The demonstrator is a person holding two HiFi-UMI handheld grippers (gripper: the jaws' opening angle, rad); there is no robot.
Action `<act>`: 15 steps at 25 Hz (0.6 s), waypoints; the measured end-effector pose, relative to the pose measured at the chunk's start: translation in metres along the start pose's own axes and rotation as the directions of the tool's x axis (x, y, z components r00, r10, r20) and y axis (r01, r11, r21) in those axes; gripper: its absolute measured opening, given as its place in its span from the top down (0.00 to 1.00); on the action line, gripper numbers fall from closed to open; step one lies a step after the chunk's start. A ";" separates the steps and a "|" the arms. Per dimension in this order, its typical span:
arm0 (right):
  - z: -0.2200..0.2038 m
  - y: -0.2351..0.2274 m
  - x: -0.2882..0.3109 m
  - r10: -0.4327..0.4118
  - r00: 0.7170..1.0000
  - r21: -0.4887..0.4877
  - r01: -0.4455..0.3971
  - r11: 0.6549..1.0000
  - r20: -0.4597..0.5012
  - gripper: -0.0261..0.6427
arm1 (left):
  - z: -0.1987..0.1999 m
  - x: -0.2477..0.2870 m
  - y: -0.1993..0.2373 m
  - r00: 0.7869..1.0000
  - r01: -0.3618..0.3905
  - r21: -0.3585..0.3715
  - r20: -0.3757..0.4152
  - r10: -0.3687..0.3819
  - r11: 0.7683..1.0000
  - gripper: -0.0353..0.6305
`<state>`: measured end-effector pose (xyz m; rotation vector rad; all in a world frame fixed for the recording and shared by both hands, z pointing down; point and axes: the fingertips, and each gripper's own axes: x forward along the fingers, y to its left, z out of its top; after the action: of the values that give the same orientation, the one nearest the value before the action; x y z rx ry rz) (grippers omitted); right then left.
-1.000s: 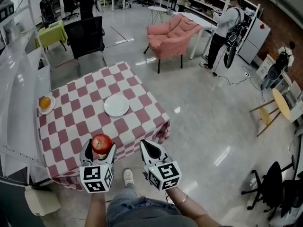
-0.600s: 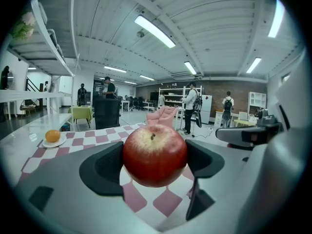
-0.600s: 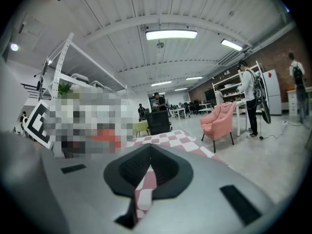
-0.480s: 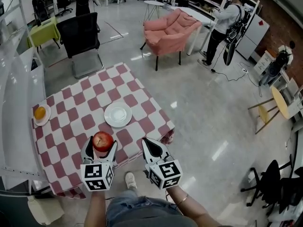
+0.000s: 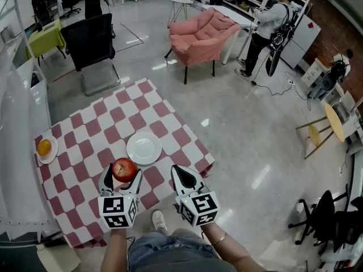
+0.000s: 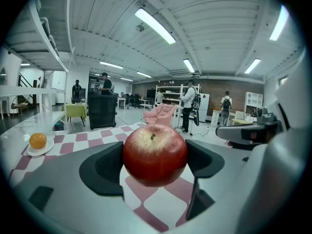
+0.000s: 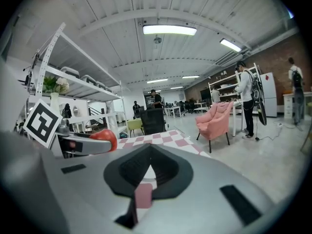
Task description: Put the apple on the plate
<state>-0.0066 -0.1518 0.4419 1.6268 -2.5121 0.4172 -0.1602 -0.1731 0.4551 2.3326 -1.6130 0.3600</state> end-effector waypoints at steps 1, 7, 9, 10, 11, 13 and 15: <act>0.000 -0.002 0.004 -0.004 1.000 0.001 0.004 1.000 -0.001 0.94 | 0.000 0.004 0.001 1.000 0.005 0.002 -0.003 -0.005 1.000 0.34; -0.005 -0.011 0.017 -0.025 0.999 0.007 0.025 1.000 -0.021 0.94 | -0.002 0.025 0.002 0.999 0.027 0.018 -0.023 -0.027 0.999 0.34; -0.008 -0.014 0.019 -0.029 0.999 0.004 0.029 1.000 -0.028 0.94 | -0.004 0.030 0.001 0.999 0.032 0.023 -0.032 -0.031 0.999 0.34; -0.008 -0.015 0.019 -0.030 0.999 0.000 0.030 1.000 -0.030 0.94 | -0.005 0.032 -0.001 0.999 0.034 0.025 -0.035 -0.033 0.999 0.34; -0.008 -0.017 0.020 -0.030 0.999 -0.004 0.030 1.000 -0.031 0.94 | -0.005 0.034 -0.002 0.999 0.035 0.027 -0.037 -0.034 0.999 0.34; -0.008 -0.020 0.021 -0.028 0.999 -0.007 0.028 1.000 -0.031 0.94 | -0.008 0.038 -0.005 0.999 0.035 0.034 -0.043 -0.034 0.999 0.34; -0.008 -0.022 0.024 -0.025 0.999 -0.003 0.025 1.000 -0.032 0.94 | -0.011 0.041 -0.006 0.998 0.035 0.039 -0.052 -0.033 0.999 0.34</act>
<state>0.0033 -0.1790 0.4592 1.6362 -2.4655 0.4335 -0.1403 -0.2030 0.4794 2.3570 -1.5542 0.4454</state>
